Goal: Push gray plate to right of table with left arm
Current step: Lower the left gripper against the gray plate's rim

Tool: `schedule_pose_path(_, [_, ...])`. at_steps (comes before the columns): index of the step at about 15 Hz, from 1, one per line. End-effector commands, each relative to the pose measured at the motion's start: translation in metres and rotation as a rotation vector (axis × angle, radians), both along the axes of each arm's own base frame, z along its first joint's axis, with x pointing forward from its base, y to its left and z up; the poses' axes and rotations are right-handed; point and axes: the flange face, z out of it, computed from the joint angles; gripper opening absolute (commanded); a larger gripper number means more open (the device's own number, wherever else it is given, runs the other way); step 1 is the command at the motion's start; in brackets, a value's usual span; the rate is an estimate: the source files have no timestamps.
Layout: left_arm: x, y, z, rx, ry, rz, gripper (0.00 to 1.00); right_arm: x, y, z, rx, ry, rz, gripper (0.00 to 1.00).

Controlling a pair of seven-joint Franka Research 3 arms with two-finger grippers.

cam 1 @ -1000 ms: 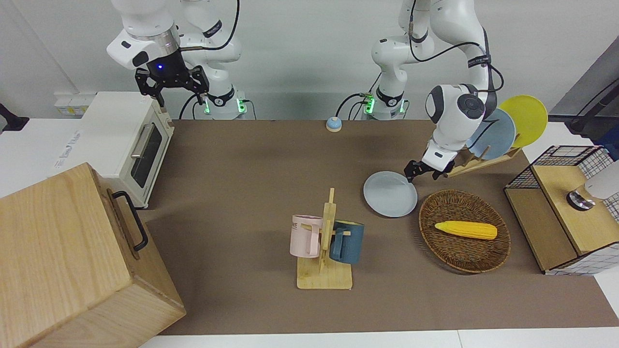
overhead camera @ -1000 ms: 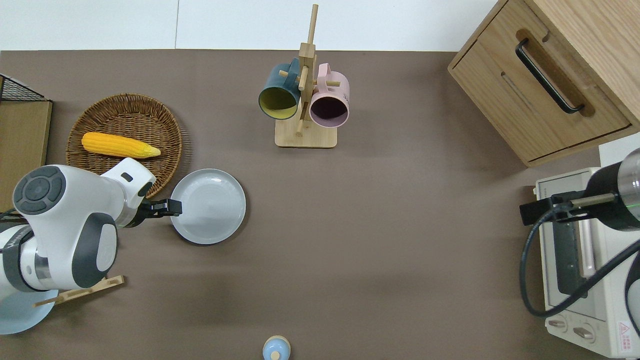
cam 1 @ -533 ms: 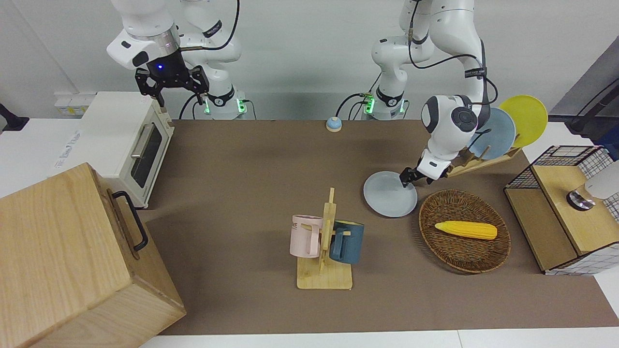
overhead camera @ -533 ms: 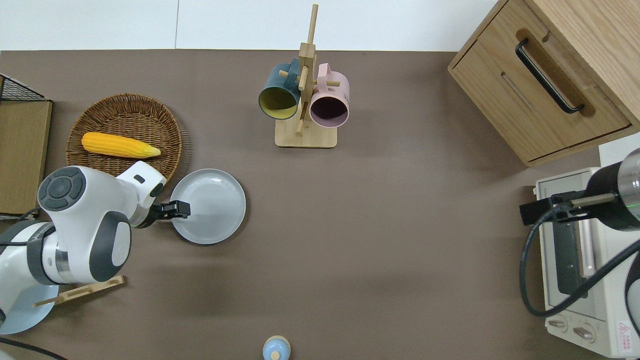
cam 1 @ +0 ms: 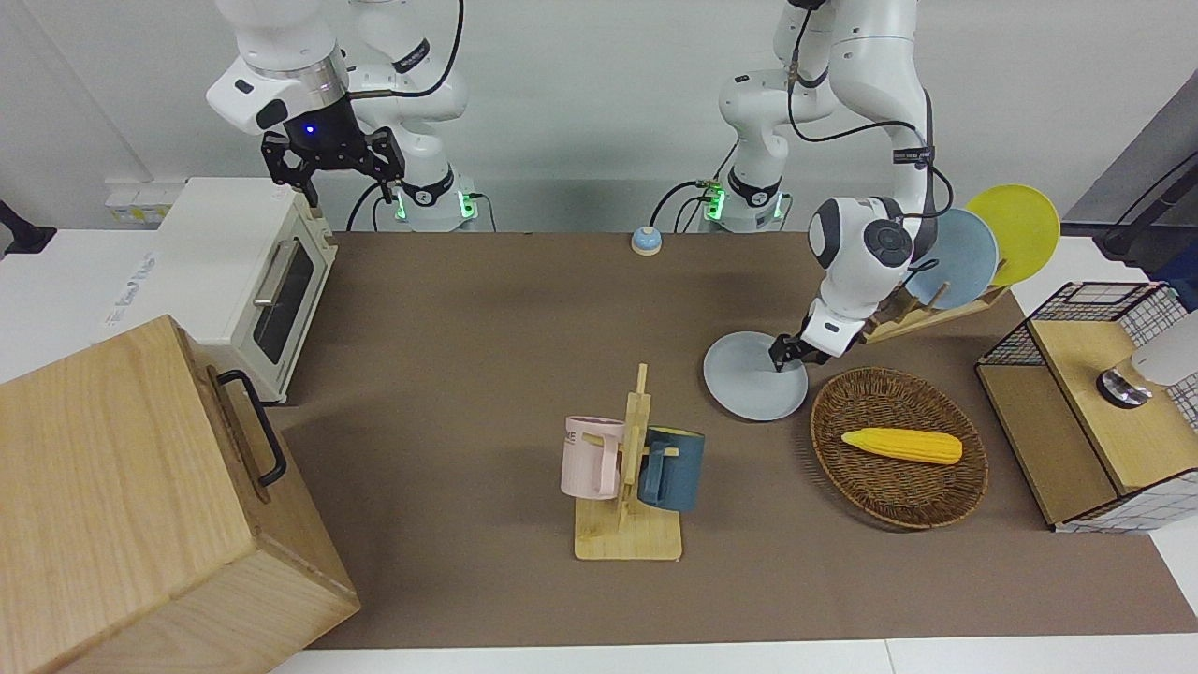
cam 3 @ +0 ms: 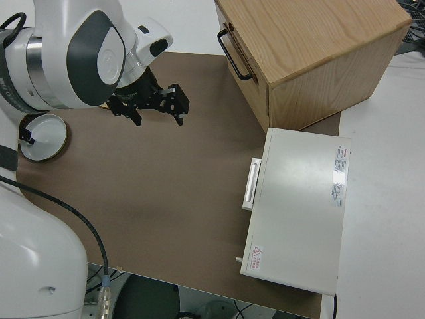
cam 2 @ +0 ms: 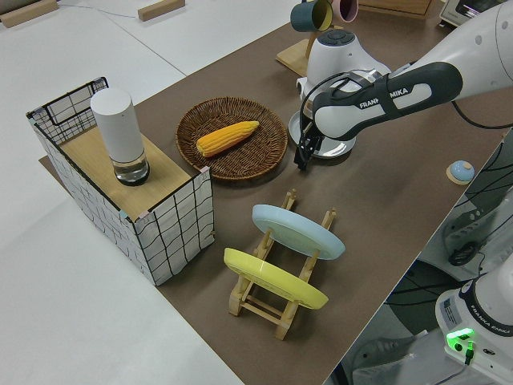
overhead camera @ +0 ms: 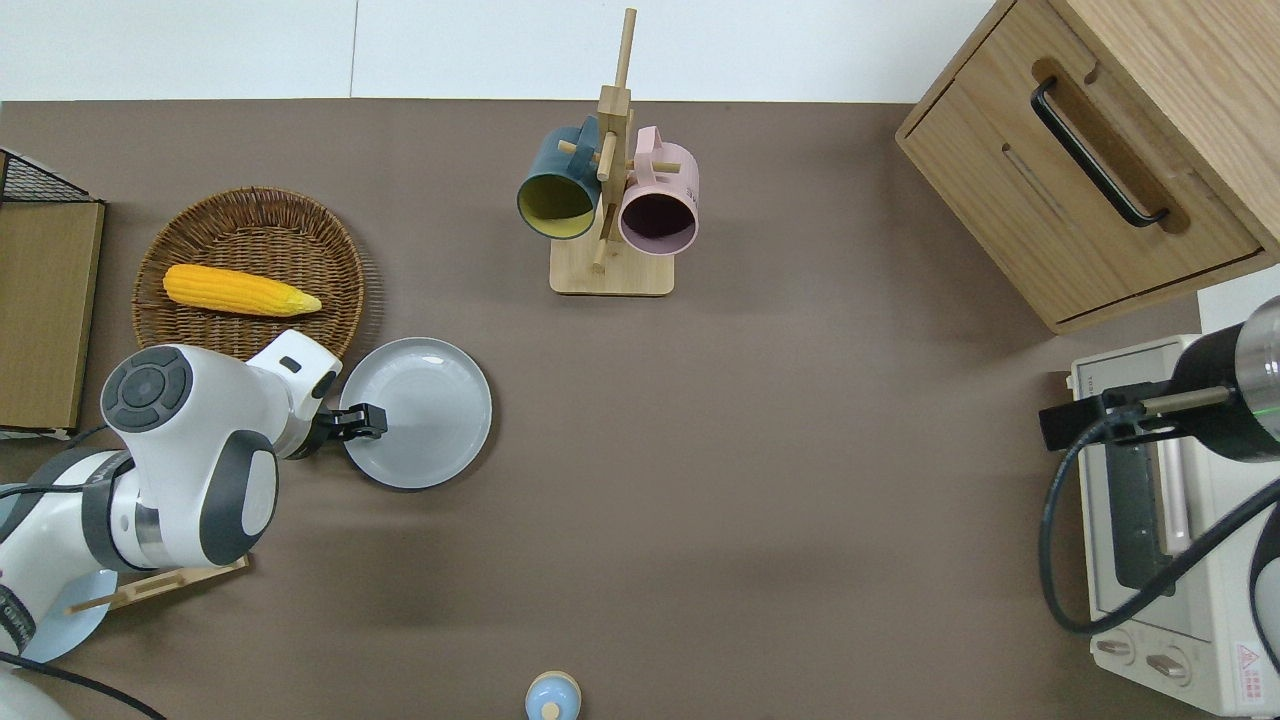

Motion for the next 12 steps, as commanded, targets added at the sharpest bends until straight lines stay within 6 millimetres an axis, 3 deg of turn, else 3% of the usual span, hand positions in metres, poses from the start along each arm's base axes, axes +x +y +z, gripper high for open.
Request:
schedule_pose_path(1, [-0.006, -0.008, -0.005, -0.005, -0.008, 0.022, 0.07, -0.004, -0.003, 0.004, -0.011, 0.004, 0.002, 0.996])
schedule_pose_path(3, [-0.006, -0.009, -0.004, -0.005, -0.009, 0.021, 0.0, -0.004, -0.003, 0.004, -0.011, 0.004, 0.002, 0.996])
schedule_pose_path(12, [-0.007, -0.018, -0.005, -0.008, -0.008, -0.01, 0.0, -0.004, -0.003, 0.004, -0.011, 0.006, 0.002, 0.996])
